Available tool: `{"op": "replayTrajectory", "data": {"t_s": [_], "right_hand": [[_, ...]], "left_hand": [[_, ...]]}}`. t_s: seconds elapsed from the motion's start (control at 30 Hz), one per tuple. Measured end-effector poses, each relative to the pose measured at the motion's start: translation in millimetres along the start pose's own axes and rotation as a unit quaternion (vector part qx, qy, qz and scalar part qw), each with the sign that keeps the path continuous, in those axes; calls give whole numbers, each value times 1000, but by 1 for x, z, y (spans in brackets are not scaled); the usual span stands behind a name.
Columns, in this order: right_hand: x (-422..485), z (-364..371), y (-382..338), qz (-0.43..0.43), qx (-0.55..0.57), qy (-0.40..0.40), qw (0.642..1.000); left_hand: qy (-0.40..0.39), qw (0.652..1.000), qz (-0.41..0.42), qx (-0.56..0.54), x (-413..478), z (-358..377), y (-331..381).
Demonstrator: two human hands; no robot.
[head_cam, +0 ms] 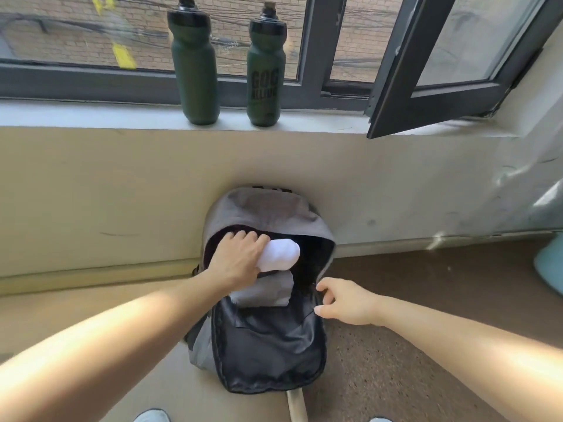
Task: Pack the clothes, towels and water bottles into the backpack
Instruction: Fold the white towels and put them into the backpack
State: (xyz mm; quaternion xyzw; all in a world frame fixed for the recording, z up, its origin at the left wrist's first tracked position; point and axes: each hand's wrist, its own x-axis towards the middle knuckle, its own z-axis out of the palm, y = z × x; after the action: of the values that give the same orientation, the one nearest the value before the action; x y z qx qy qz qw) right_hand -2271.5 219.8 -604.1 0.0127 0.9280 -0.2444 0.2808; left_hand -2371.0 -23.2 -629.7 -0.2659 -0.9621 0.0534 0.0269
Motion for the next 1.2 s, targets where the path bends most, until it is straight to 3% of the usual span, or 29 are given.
{"op": "replayTrajectory", "data": {"t_s": [0.07, 0.23, 0.47, 0.57, 0.7, 0.8, 0.9, 1.03, 1.1, 1.2], "right_hand": [[9, 14, 16, 22, -16, -17, 999], [33, 50, 40, 51, 67, -12, 996], [55, 93, 47, 97, 176, 91, 975], [49, 113, 49, 122, 266, 59, 954], [33, 129, 51, 183, 380, -19, 907], [22, 127, 56, 205, 436, -32, 876], [16, 106, 46, 196, 530, -29, 824], [17, 59, 7, 155, 685, 2, 712], [19, 35, -12, 140, 737, 24, 660], [28, 8, -33, 130, 795, 71, 589]], "left_hand": [[8, 999, -31, 11, -1, 36, 5], [-98, 989, -46, -99, -7, 98, 5], [-40, 997, -58, -10, -1, 106, 12], [-4, 998, -66, -19, -8, 112, 17], [17, 998, -6, -54, -19, 110, 11], [35, 993, 73, -83, -30, 98, 10], [75, 978, 160, -109, -42, 77, 6], [111, 948, 253, -160, -64, 50, -8], [120, 940, 241, -208, -72, 42, -14], [158, 910, 111, -368, -73, 31, -19]]}}
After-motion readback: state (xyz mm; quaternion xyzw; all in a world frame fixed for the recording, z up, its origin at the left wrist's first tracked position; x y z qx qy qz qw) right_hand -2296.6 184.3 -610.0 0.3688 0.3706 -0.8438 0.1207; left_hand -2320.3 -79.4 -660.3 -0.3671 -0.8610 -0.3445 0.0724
